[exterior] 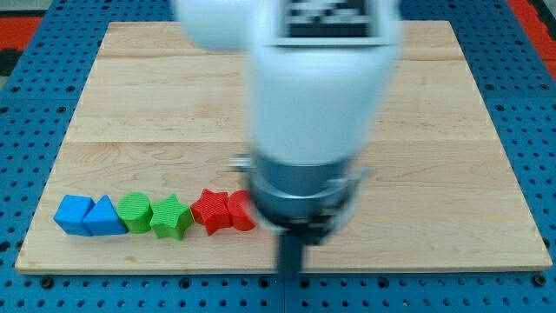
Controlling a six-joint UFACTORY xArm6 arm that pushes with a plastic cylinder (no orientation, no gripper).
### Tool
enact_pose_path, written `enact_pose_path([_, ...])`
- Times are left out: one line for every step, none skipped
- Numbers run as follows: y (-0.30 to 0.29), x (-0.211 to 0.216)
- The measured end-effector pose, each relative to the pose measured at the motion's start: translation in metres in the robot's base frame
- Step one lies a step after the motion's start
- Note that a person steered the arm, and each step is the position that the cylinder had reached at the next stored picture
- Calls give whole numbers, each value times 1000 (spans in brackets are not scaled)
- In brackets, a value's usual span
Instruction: Slightly touch the red circle
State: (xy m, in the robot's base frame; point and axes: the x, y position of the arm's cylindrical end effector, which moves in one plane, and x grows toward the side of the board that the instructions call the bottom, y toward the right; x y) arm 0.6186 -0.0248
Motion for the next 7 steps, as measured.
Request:
enact_pose_path([-39, -27])
enact_pose_path([-34, -33])
enact_pose_path([-34, -33])
enact_pose_path([-25, -33])
enact_pose_path([-24, -33])
enact_pose_path([-24, -33])
enact_pose_path([-22, -30])
